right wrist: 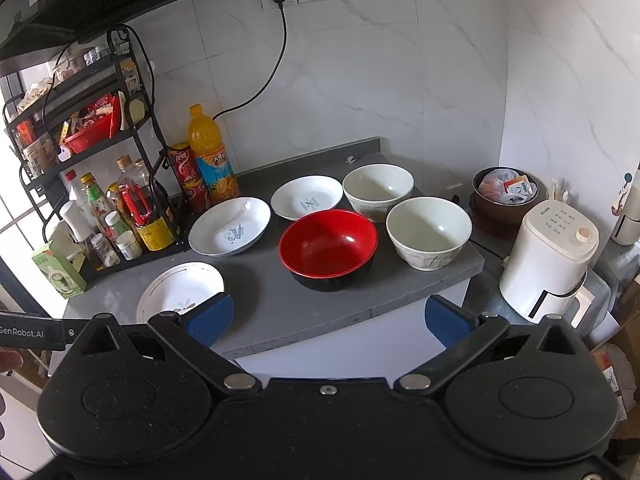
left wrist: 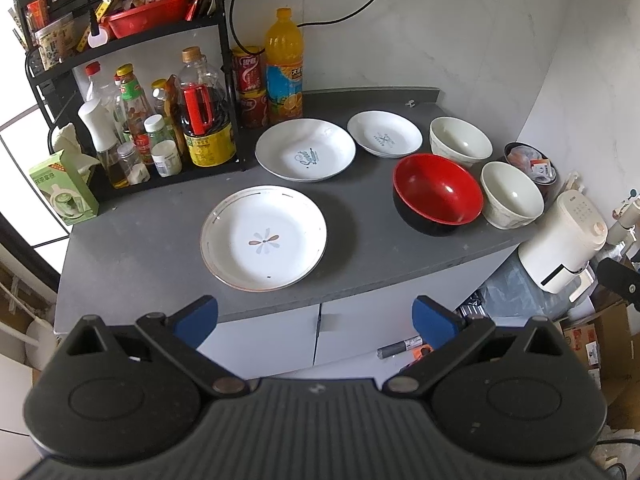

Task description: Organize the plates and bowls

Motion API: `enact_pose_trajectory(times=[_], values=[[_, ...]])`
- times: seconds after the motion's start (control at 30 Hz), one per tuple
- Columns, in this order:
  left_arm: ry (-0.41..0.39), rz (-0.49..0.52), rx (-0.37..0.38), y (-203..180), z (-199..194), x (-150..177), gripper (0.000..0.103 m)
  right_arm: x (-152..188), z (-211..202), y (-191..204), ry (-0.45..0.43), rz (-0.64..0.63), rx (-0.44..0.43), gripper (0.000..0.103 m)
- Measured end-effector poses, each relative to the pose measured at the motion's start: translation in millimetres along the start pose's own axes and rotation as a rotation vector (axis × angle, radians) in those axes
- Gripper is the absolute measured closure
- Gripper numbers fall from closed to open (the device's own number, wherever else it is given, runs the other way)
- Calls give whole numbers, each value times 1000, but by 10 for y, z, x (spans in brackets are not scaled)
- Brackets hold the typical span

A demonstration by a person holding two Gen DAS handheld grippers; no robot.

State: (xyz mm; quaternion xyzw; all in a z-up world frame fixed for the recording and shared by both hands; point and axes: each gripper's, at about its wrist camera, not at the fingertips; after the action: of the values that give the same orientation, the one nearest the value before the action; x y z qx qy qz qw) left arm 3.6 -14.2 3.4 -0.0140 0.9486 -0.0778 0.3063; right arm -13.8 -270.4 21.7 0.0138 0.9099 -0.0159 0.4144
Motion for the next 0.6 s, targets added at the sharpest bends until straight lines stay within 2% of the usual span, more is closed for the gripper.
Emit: enact_pose_trajectory(times=[0.6], values=[[-43, 31, 8, -123, -32, -32, 1, -31, 20, -9, -1, -5, -7, 0]])
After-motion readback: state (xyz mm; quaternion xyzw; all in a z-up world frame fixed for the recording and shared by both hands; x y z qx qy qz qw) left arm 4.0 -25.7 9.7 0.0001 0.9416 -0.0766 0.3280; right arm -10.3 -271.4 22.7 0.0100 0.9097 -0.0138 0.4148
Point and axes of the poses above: each gripper's, at about its wrist camera, not at the fingertips, and z roughly the way its jaws point, y to its left, x to its underside, and after that the axes turned 10 degrees about x, right-handed
